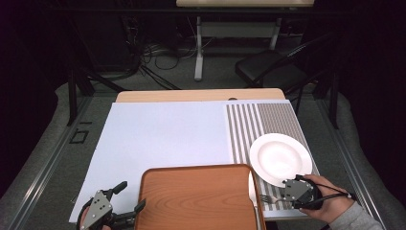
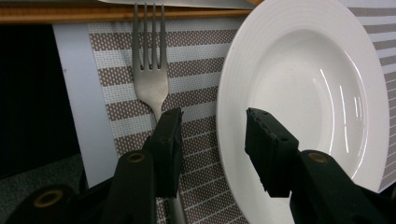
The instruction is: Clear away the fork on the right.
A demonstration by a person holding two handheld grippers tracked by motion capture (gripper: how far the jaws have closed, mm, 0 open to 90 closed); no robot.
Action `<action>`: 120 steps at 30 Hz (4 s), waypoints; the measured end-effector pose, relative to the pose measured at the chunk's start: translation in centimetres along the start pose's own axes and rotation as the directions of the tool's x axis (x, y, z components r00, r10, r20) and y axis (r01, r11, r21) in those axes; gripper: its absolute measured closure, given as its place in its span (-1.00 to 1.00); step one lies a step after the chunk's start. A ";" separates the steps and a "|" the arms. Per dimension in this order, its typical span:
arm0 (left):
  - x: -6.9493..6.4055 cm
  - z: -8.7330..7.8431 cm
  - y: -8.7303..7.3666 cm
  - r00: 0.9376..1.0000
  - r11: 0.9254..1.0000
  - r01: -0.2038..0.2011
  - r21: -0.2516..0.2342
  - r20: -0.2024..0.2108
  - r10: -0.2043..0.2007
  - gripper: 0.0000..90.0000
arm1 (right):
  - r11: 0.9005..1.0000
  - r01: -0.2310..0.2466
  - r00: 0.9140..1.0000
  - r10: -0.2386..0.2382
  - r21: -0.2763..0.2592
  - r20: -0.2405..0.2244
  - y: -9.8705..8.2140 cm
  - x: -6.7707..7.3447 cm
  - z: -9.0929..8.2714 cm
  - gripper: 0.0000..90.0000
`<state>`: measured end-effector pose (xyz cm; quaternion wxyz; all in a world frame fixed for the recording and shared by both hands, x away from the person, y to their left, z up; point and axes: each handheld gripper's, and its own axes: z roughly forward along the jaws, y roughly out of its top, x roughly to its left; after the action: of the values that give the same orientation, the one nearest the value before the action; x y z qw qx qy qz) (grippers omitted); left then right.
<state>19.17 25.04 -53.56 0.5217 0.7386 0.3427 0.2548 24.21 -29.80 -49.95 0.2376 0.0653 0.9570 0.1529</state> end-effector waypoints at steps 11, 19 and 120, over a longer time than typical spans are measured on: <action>0.0 0.0 0.0 1.000 1.000 0.000 0.001 0.001 0.000 -0.65 | 1.000 0.017 0.999 -0.016 0.020 -0.036 0.2 0.5 0.3 0.37; 0.0 0.0 0.0 1.000 1.000 -0.002 0.004 0.002 0.002 -0.65 | 0.999 0.017 0.998 -0.015 0.032 -0.064 0.2 1.4 0.8 0.51; 0.0 0.0 0.0 1.000 1.000 -0.003 0.009 0.001 0.003 -0.65 | 0.974 -0.226 0.974 0.225 -0.021 -0.011 1.1 0.1 0.1 0.92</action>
<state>19.22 25.06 -53.60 0.5183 0.7415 0.3422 0.2538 24.18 -28.69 -49.69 0.2151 0.1702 0.9428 0.1896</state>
